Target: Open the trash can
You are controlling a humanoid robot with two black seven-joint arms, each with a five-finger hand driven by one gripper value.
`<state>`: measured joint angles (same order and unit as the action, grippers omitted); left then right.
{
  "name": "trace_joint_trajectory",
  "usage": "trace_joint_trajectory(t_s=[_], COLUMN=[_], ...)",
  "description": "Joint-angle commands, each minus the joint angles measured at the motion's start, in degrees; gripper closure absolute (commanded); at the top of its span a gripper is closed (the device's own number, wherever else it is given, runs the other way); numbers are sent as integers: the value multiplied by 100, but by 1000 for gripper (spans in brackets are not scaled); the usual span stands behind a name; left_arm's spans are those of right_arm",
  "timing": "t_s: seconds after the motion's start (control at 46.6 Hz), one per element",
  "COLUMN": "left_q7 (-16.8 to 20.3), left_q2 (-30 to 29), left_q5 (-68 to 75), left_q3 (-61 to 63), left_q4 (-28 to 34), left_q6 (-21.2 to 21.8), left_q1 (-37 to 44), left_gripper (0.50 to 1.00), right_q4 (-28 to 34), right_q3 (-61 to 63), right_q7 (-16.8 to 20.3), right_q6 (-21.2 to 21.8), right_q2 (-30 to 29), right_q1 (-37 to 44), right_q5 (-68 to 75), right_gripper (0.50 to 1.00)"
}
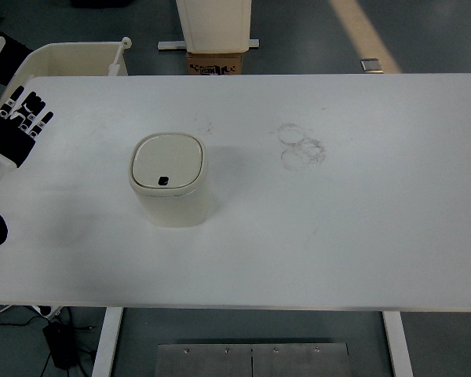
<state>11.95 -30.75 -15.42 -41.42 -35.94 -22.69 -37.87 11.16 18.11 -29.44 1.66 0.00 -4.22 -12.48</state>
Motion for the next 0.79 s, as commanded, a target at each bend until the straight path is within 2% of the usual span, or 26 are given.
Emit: trace_joint_trajectory(t_s=[0.0,0.558,0.666,0.773], left_q7=[0,-79,-123,-325], left_q2=[-1,-80,-150,-396], left_q5=[-5,21,21,21], left_q3=[3,38,47,64], left_q4=[-1,-194,-527,-984], left_q6=[1,54,273,677], left_q1=[-10,-106,-150,-185], left_gripper=[500,500,500,500], right_q4=[0,0,-9,-9], right_q3=[0,-9,-9,-9], right_q7=[0,0,0,0], right_q6=[1,1,1,1], right_q2=[0,0,0,0], right_q1=[0,0,0,0], right_q5=[0,0,0,0], right_gripper=[509,509,509,509])
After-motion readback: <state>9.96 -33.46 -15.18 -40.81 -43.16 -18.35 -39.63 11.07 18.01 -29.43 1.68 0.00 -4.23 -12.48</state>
